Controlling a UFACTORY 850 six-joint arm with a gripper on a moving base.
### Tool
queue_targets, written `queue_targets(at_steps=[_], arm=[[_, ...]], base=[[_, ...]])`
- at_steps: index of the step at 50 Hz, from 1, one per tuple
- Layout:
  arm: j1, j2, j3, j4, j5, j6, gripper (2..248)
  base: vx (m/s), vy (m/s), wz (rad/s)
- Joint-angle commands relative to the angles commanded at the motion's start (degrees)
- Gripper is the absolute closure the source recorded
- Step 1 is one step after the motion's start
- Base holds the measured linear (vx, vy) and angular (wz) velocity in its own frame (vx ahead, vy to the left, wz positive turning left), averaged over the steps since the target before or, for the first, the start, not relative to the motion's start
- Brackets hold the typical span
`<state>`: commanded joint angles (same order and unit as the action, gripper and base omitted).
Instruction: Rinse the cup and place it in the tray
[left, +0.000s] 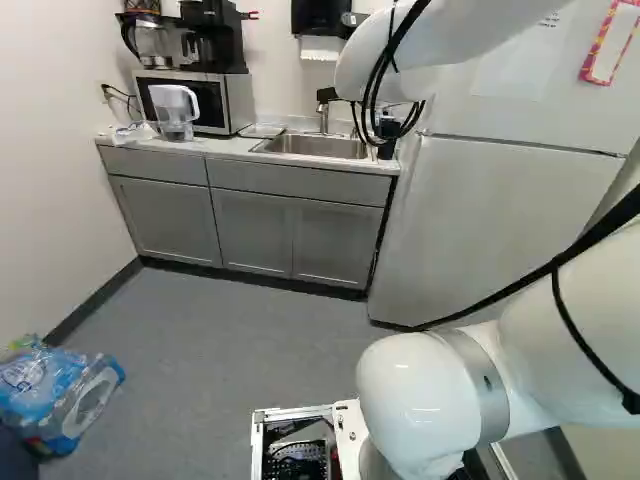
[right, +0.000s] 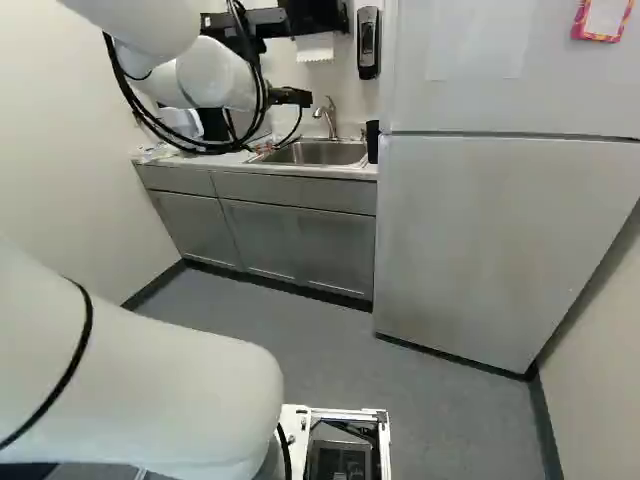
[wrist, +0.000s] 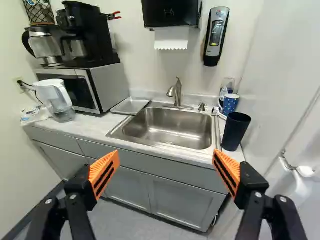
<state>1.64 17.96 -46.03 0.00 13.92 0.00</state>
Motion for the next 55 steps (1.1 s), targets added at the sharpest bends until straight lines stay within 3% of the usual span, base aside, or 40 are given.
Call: queue_targets(at_steps=[55], arm=[[0.00,0.00,0.00,0.00,0.00,0.00,3]], base=[[0.055,0.040,-0.009]])
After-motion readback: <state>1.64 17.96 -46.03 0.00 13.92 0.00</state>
